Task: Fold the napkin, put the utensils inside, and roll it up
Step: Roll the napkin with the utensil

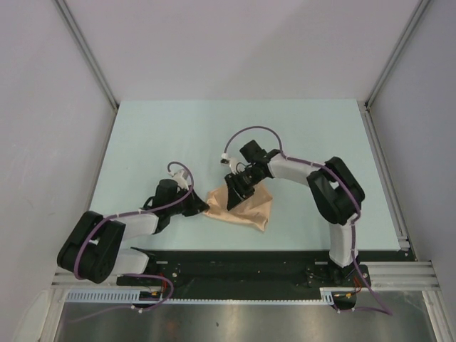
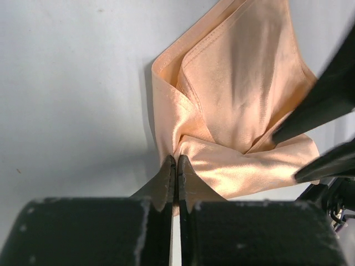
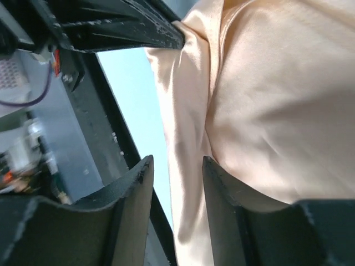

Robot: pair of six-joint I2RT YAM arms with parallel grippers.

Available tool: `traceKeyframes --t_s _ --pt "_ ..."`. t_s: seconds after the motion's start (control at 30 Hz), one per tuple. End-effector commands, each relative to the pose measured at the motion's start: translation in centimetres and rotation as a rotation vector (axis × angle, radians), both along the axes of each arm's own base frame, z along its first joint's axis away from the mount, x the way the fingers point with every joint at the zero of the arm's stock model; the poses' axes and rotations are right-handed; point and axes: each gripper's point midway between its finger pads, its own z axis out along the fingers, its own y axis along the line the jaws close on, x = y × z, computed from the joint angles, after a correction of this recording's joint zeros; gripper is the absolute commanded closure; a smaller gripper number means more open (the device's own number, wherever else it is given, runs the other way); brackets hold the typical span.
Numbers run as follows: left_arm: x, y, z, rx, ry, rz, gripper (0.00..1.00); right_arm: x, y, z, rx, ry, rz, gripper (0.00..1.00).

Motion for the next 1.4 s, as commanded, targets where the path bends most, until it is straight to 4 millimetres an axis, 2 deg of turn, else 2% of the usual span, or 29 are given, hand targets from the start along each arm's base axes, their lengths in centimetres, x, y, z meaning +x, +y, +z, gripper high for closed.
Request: traceKeyframes --t_s 0.0,0.03,0.07,0.13,0.17,0.23,0.27,0.5,0.77,1.37 --pt "0.8 0.5 -0.3 0.062 0.016 0.017 1.0 1.9 -0.7 4.0 -0.055 -0.276 -0.09 0.53" --pt "0.8 0.5 -0.3 0.066 0.022 0.021 1.0 1.8 -0.7 5.3 -0.04 -0.326 -0.096 0.53" --pt "1.0 0.4 -0.2 0.068 0.02 0.021 1.0 1.3 -1.1 4.5 -0.094 -0.358 -0.112 0.52" --pt "1.0 0.6 -0.3 0.076 0.03 0.025 1.0 1.3 -2.0 4.3 -0.162 -0.428 -0.142 0.5" --pt "1.1 0.5 -0.3 0.077 0.031 0.025 1.0 0.3 -2.4 4.3 -0.18 -0.443 -0.147 0.5" --pt "1.1 0.6 -0.5 0.086 0.045 0.025 1.0 0.0 -3.5 3.6 -0.24 -0.477 -0.175 0.47" --pt "1.1 0.7 -0.6 0.091 0.049 0.026 1.0 -1.0 -4.2 3.2 -0.257 -0.481 -0.178 0.46" --pt "1.2 0.8 -1.1 0.11 0.077 0.033 1.0 -3.2 -6.2 2.2 -0.3 -0.485 -0.238 0.44" --pt "1.2 0.7 -1.1 0.107 0.085 0.036 1.0 -4.7 -7.1 0.7 -0.317 -0.436 -0.244 0.46" --pt "1.4 0.8 -1.2 0.119 0.091 0.036 1.0 -6.1 -9.0 -3.8 -0.434 -0.329 -0.223 0.45"
